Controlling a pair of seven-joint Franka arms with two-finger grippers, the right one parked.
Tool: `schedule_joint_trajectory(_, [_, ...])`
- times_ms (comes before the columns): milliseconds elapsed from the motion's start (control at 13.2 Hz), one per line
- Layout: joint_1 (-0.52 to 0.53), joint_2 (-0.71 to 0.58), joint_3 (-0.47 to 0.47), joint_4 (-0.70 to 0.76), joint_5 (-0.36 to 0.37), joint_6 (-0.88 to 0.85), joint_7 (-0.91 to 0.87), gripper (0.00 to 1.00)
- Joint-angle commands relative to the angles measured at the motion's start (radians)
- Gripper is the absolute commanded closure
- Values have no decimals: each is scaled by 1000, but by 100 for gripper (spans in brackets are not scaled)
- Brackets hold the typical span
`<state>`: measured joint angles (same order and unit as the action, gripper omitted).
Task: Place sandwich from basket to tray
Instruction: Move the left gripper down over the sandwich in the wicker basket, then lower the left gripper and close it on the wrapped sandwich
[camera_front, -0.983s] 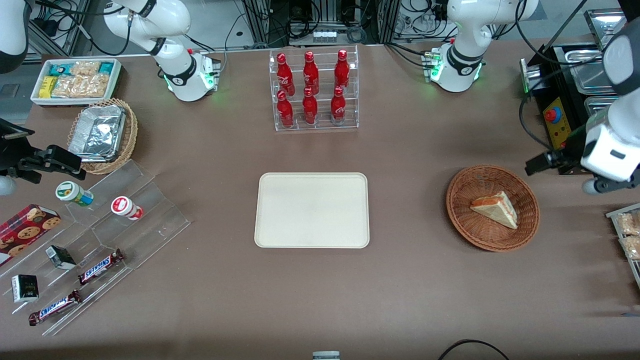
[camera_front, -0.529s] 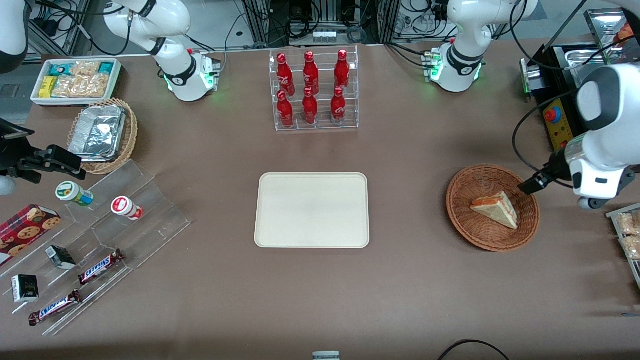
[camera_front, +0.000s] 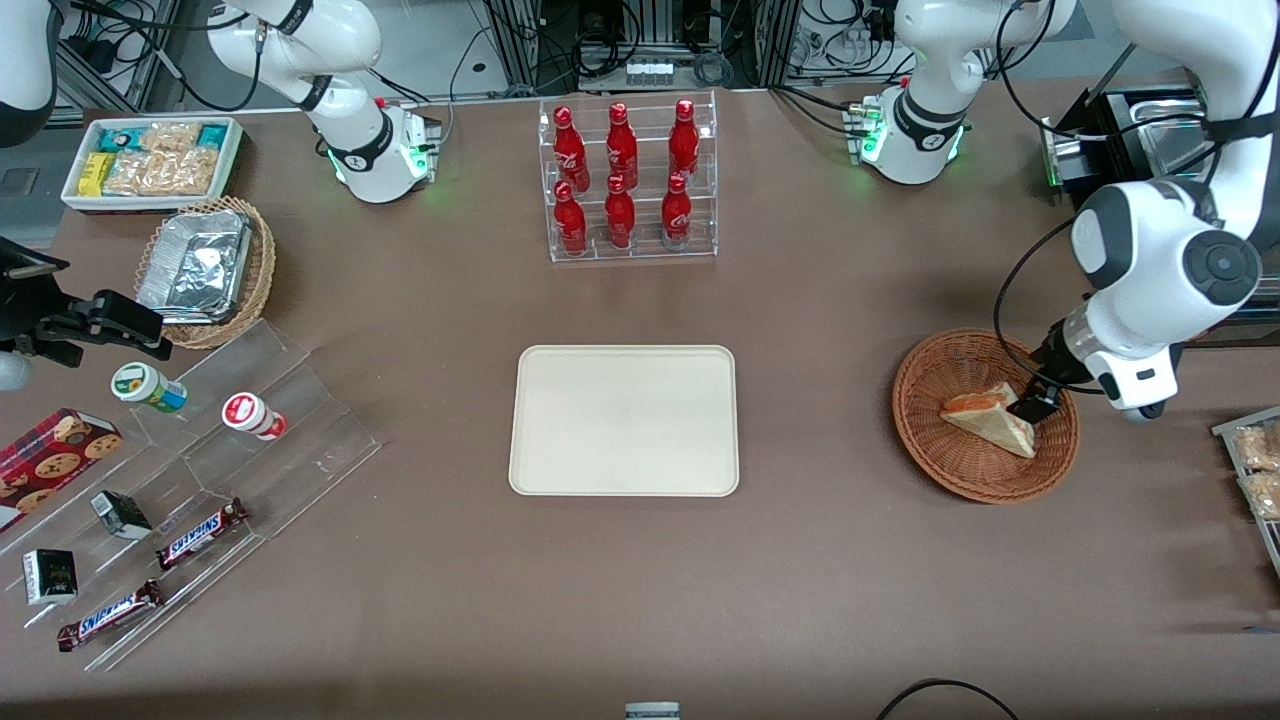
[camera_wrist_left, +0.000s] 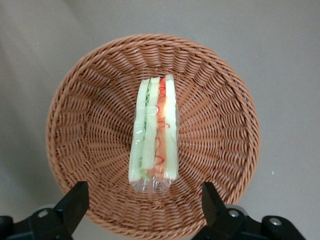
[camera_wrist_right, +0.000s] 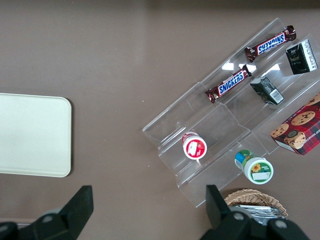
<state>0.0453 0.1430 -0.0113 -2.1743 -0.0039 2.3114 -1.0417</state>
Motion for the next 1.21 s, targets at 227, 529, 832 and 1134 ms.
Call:
schedule_joint_trajectory(227, [1, 145, -3, -1, -2, 134, -122, 0])
schedule_joint_trajectory(529, [2, 194, -3, -7, 1, 180, -135, 11])
schedule_joint_trajectory(832, [2, 176, -3, 4, 1, 169, -127, 54])
schedule_joint_trajectory(1134, [-25, 151, -9, 132, 5, -19, -123, 66])
